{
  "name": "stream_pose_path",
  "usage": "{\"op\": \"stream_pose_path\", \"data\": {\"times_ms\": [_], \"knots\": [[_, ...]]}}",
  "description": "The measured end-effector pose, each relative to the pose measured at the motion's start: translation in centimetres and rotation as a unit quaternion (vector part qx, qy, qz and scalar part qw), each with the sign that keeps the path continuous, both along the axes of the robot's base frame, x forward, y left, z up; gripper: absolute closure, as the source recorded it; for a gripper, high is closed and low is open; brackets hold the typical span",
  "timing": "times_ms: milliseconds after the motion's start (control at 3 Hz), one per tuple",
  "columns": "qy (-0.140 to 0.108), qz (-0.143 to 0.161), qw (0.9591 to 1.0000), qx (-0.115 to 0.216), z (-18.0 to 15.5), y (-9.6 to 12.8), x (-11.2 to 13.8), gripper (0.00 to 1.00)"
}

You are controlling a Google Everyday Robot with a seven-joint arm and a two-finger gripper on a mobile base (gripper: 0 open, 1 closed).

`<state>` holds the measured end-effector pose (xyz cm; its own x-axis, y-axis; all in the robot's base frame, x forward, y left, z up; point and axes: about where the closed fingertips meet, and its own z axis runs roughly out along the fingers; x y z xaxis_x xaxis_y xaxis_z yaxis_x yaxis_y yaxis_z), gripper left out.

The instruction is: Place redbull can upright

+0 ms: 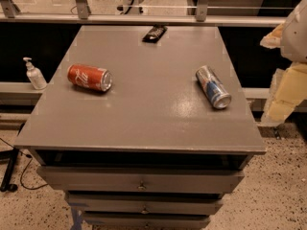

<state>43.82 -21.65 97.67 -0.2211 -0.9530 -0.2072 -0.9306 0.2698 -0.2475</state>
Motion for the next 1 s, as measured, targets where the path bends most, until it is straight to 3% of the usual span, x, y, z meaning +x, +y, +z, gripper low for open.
{"op": "stream_pose_path", "data": {"times_ms": [667, 1000], "knots": [[0.005, 0.003, 1.0, 0.005, -0.5, 0.8, 0.9, 0.0], [0.02, -0.017, 0.9989, 0.038, -2.2, 2.7, 3.9, 0.0]]}}
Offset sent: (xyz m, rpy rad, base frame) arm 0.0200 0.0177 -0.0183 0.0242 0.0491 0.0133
